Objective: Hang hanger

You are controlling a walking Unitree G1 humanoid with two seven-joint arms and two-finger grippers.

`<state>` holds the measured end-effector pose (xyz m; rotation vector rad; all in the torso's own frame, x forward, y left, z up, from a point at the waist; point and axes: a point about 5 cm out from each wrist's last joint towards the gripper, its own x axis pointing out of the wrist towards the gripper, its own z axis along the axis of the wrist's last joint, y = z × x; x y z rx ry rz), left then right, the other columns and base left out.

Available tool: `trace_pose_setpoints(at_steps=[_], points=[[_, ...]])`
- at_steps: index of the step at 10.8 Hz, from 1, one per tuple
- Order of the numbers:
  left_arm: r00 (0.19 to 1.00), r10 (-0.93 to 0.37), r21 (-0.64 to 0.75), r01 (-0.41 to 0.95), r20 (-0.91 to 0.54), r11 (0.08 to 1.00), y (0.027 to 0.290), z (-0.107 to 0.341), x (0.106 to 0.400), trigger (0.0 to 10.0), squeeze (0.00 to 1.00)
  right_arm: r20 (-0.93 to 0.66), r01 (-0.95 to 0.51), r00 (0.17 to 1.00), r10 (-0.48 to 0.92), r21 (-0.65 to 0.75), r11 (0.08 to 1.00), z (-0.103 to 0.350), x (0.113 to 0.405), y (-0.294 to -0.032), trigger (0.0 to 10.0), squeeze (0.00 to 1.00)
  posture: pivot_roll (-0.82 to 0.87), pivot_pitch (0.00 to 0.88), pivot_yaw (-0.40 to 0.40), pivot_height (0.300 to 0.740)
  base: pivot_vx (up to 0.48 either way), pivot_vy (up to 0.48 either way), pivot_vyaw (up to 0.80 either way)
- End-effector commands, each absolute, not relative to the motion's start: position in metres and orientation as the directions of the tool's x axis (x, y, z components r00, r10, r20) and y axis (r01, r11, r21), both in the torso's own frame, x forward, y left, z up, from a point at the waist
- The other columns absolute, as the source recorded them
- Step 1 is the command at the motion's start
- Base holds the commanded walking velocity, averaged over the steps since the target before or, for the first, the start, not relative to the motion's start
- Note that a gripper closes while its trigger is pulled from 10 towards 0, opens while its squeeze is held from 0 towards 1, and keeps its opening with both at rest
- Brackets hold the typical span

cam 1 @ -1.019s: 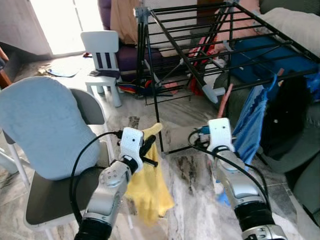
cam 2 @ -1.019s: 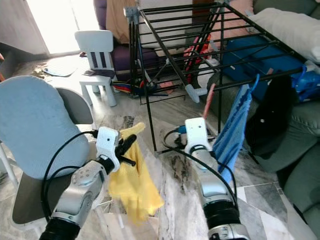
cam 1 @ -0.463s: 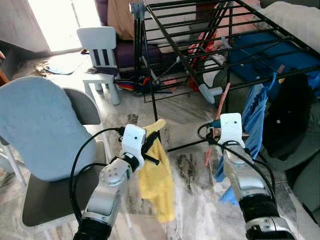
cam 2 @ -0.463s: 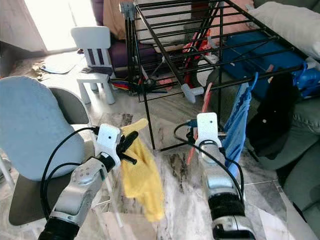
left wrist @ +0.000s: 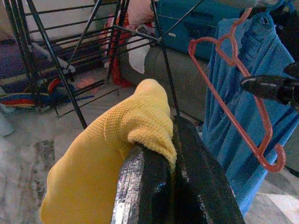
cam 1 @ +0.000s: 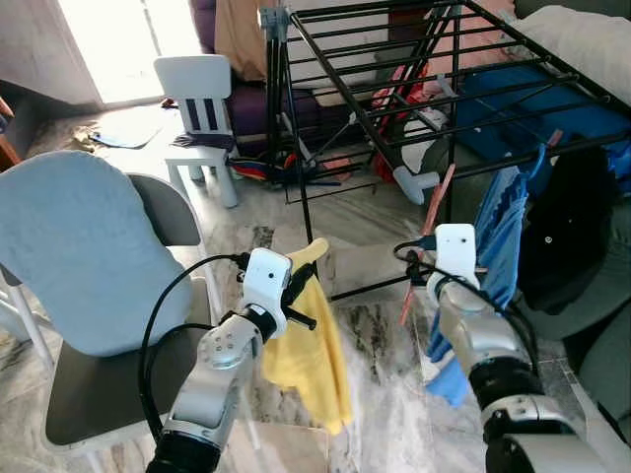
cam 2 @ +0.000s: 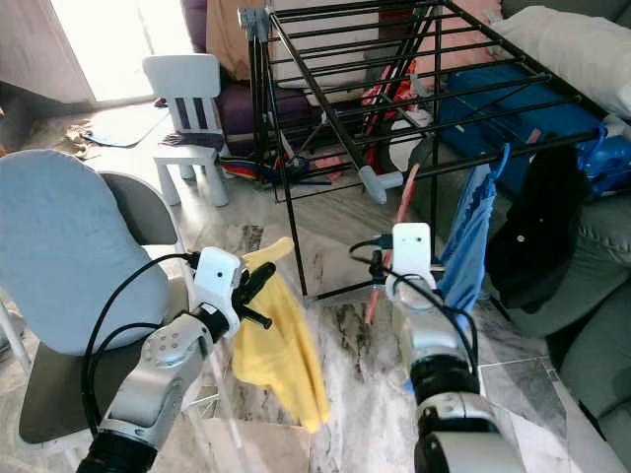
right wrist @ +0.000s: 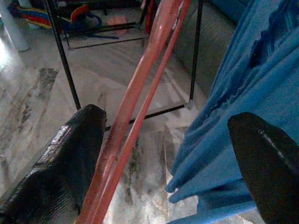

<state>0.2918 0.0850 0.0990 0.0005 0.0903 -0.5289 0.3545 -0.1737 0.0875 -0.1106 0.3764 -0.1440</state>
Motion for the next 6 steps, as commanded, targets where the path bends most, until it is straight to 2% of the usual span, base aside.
trace_pose_setpoints(at_steps=[1,6], points=[[0.857,-0.513,-0.009,0.513,-0.057,0.858,0.0826,0.1075,0.2938,10.0,0.0,-0.372,0.121,0.915,-0.158,-0.121,0.985,0.0875,0.358,-0.1749,10.0,0.0,-0.18,0.0,0.011,0.74,0.0,0.0,0.0],[0.849,-0.525,0.0,0.526,-0.058,0.851,0.0812,0.1074,0.2931,10.0,0.0,-0.406,0.164,0.892,-0.199,-0.118,0.979,0.0809,0.3567,-0.1841,10.0,0.0,-0.18,0.0,0.017,0.74,0.0,0.0,0.0]])
